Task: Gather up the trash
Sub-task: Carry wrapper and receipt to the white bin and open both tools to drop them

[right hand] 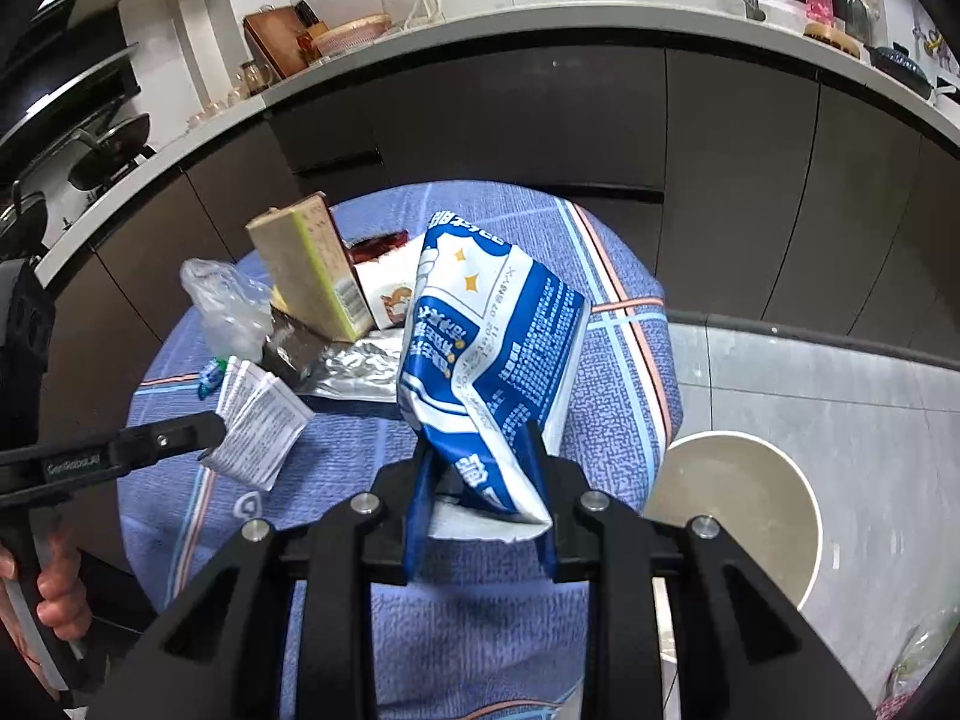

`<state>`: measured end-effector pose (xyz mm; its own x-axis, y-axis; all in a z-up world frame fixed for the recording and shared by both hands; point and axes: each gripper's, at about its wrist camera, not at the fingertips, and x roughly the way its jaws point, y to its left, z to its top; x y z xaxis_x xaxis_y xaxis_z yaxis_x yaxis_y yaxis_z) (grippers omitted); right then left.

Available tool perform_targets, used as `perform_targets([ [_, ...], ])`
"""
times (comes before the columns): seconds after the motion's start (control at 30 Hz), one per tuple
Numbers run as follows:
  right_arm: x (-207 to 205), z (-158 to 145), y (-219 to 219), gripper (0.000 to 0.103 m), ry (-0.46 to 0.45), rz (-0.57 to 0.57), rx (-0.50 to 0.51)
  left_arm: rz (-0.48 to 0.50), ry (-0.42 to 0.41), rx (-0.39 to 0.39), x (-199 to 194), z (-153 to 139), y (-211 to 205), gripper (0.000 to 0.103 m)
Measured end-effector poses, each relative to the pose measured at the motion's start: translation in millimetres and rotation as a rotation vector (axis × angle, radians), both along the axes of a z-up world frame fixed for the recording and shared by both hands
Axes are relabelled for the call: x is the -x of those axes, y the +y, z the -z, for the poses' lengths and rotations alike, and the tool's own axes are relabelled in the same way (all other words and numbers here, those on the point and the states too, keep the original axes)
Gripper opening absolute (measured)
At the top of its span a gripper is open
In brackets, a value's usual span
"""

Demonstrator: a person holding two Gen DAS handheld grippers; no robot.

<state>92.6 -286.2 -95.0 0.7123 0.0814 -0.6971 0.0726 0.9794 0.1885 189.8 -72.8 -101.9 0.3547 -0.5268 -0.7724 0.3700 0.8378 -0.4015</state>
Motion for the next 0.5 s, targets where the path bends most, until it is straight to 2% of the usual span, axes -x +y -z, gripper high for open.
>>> perform_targets([
  [0.17,23,-21,-8,0.028,-0.061,0.018,0.002,0.031,-0.073,0.028,28,-36,-5,0.004],
  [0.27,40,-35,-19,0.028,-0.100,0.050,0.017,0.094,-0.118,0.063,42,-58,-22,0.004],
  [0.4,59,-42,-48,0.028,-0.110,0.118,0.035,0.196,-0.131,0.090,54,-69,-58,0.004],
  [0.5,72,-29,-77,0.028,-0.072,0.176,0.011,0.276,-0.121,0.092,57,-65,-98,0.004],
])
